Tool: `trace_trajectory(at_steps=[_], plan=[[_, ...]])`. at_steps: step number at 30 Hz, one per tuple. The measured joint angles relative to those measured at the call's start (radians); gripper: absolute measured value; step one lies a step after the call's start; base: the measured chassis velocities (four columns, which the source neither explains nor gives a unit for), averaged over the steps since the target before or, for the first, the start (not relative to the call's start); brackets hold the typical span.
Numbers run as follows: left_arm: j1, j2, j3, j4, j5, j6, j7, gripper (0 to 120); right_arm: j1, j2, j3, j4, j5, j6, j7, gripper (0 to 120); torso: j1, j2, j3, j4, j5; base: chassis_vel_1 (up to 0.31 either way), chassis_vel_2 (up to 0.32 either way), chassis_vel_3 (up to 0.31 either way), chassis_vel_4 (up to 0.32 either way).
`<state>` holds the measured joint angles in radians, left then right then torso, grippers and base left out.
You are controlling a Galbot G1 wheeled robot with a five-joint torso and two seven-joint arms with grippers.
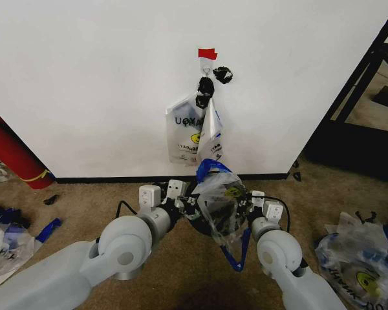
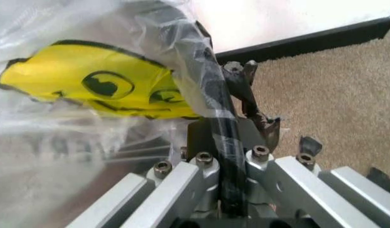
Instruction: Pick up the garbage bag from the wall and place it over the trash bin.
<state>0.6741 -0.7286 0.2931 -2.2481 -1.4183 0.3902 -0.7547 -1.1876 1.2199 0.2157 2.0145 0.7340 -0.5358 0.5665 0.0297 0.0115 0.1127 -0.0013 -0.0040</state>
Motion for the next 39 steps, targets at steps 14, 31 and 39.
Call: trace_trajectory(at_steps=[14,31,39], plan=[[-0.027,0.009,-0.022,0.130,0.019,-0.006,0.037,0,-0.045,-0.016,0.036,0.022,0.023,0.015,-0.034,0,0.000,0.000,0.000,0.0002,0.0000,0.000,0.000,0.000,0.000],[-0.021,0.026,-0.020,0.281,0.050,0.063,0.176,0,-0.103,-0.034,0.047,0.071,0.048,0.044,-0.110,0,0.000,0.000,0.000,0.0001,0.0000,0.000,0.000,0.000,0.000],[0.008,0.064,-0.019,0.302,0.088,0.095,0.244,0,-0.120,-0.040,0.064,0.091,0.064,0.074,-0.161,0,0.000,0.000,0.000,0.0001,-0.0001,0.000,0.000,0.000,0.000]])
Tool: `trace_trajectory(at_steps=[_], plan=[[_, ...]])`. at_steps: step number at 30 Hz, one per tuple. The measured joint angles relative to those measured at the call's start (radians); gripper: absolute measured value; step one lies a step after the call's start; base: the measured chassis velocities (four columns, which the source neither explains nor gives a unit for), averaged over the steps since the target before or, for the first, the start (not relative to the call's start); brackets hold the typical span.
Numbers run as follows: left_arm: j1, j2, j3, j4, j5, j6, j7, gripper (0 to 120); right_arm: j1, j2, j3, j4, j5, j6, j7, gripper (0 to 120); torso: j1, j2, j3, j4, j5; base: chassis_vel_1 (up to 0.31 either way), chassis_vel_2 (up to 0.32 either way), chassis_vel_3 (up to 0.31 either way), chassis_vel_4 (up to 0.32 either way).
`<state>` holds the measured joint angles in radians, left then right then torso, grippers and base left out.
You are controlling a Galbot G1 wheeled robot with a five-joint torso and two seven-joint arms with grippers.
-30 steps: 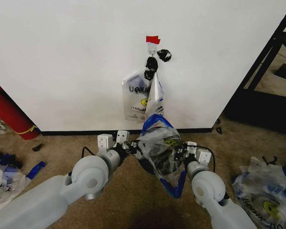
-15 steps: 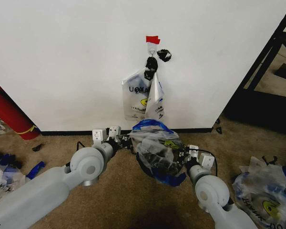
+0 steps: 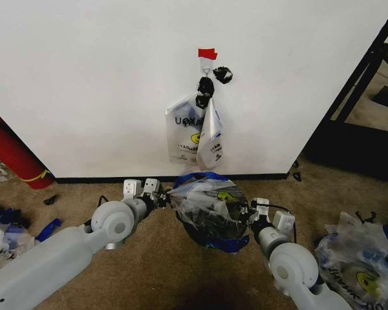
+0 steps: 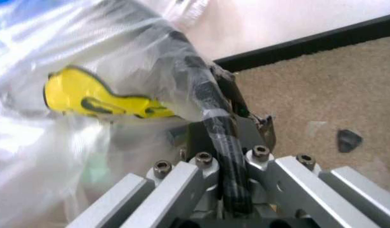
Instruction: Pick up the garbage bag from the wall and place it over the trash bin.
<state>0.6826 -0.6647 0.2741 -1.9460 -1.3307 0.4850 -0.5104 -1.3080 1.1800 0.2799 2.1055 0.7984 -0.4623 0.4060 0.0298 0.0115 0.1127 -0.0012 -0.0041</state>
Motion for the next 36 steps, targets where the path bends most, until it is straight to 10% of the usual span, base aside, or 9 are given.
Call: trace_trajectory(at_steps=[12,36], plan=[[0.080,0.017,-0.035,-0.013,0.045,0.004,0.066,3,-0.011,-0.002,0.011,0.009,0.077,0.062,-0.088,0,0.000,0.000,0.000,-0.0001,-0.0001,0.000,0.000,0.000,0.000],[0.345,0.016,-0.343,-0.417,0.052,0.006,-0.244,91,0.080,0.042,0.041,-0.085,0.183,0.080,0.051,0,0.000,0.000,0.000,0.0000,0.0000,0.000,0.000,0.000,0.000]])
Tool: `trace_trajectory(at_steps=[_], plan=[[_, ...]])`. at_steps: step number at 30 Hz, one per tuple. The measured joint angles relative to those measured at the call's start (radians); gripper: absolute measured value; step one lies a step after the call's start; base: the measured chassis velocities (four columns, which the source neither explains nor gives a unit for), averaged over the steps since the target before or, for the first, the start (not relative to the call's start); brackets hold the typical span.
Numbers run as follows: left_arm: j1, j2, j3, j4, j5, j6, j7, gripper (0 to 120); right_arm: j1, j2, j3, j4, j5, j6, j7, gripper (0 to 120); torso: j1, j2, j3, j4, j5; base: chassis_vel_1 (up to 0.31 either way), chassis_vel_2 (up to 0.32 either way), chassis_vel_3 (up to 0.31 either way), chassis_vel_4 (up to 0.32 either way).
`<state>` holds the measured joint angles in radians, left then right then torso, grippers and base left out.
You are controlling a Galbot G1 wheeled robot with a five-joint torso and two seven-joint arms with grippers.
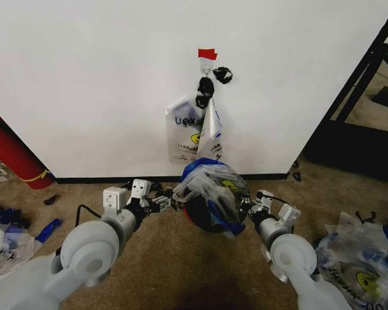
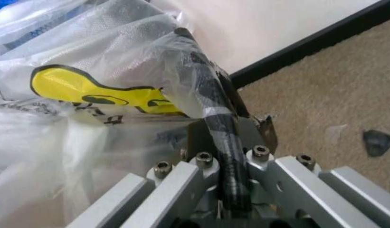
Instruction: Pick up the garbage bag from the wall and place it over the trash bin.
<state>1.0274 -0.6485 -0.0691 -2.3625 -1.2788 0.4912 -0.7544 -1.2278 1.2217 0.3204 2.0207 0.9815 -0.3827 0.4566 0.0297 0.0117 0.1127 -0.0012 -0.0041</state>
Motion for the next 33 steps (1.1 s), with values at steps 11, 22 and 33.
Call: trace_trajectory(at_steps=[11,22,33], plan=[[0.149,-0.029,-0.077,-0.113,0.006,-0.044,-0.015,100,0.014,0.015,0.004,-0.017,-0.001,0.015,0.029,0,0.000,0.000,0.000,0.0003,0.0001,0.000,0.000,0.000,0.000],[0.043,-0.109,0.131,-0.127,-0.151,-0.147,0.092,98,-0.011,0.022,0.007,0.012,-0.028,0.015,0.034,0,0.000,0.000,0.000,-0.0001,0.0001,0.000,0.000,0.000,0.000],[0.035,-0.162,0.190,-0.047,-0.119,-0.138,0.108,95,-0.036,0.027,0.012,0.035,-0.038,0.012,0.033,0,0.000,0.000,0.000,0.0000,0.0001,0.000,0.000,0.000,0.000]])
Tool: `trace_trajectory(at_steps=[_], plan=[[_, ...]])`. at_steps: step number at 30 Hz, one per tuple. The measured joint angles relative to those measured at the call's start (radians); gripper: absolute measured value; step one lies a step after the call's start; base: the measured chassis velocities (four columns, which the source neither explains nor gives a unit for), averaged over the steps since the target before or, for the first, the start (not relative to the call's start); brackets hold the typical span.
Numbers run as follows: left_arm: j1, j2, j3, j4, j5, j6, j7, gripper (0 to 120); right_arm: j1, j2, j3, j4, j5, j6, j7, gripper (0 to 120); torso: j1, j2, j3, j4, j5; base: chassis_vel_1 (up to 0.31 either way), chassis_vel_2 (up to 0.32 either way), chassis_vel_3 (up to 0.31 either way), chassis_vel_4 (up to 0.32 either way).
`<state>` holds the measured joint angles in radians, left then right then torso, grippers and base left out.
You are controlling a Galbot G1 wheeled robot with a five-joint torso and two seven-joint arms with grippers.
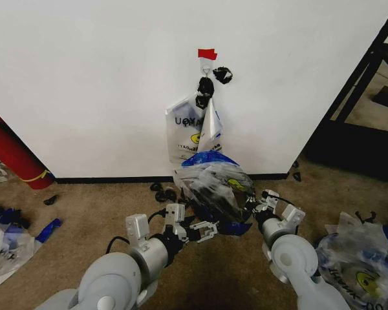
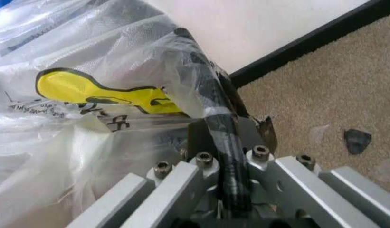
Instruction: Pick up the garbage bag from the wall and place it over the trash bin.
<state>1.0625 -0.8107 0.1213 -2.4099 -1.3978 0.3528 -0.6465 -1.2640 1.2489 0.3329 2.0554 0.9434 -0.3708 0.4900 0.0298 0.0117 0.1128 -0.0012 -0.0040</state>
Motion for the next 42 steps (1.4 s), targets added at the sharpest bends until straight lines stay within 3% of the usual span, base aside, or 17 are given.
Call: trace_trajectory(at_steps=[5,12,24,27,29,34,42], plan=[[0.001,-0.012,0.009,0.009,0.017,0.001,0.007,94,-0.001,0.002,-0.001,0.005,-0.003,-0.003,0.000,0,0.000,0.000,0.000,0.0000,0.0000,0.000,0.000,0.000,0.000],[0.013,-0.004,0.009,0.002,0.043,-0.010,0.058,75,-0.004,0.005,-0.003,0.010,-0.006,-0.005,0.000,0,0.000,0.000,0.000,0.0001,-0.0001,0.000,0.000,0.000,0.000],[0.004,-0.024,0.020,0.062,0.116,0.002,0.065,64,-0.014,0.006,-0.004,0.022,-0.014,-0.003,-0.012,0,0.000,0.000,0.000,0.0000,-0.0001,0.000,0.000,0.000,0.000],[0.004,-0.026,0.022,0.075,0.117,0.014,0.050,51,-0.010,0.003,-0.004,0.024,-0.013,-0.003,-0.012,0,0.000,0.000,0.000,0.0000,-0.0001,0.000,0.000,0.000,0.000],[0.004,-0.026,0.023,0.075,0.117,0.015,0.050,51,-0.009,0.003,-0.004,0.025,-0.013,-0.003,-0.012,0,0.000,0.000,0.000,0.0000,-0.0001,0.000,0.000,0.000,0.000],[0.004,-0.026,0.027,0.079,0.112,0.013,0.047,26,-0.001,0.003,-0.008,0.025,-0.011,-0.003,-0.011,0,0.000,0.000,0.000,0.0000,-0.0001,0.000,0.000,0.000,0.000],[0.011,-0.022,0.028,0.077,0.111,0.005,0.045,0,0.002,0.005,-0.011,0.017,-0.011,-0.004,-0.009,0,0.000,0.000,0.000,0.0000,-0.0001,0.000,0.000,0.000,0.000]])
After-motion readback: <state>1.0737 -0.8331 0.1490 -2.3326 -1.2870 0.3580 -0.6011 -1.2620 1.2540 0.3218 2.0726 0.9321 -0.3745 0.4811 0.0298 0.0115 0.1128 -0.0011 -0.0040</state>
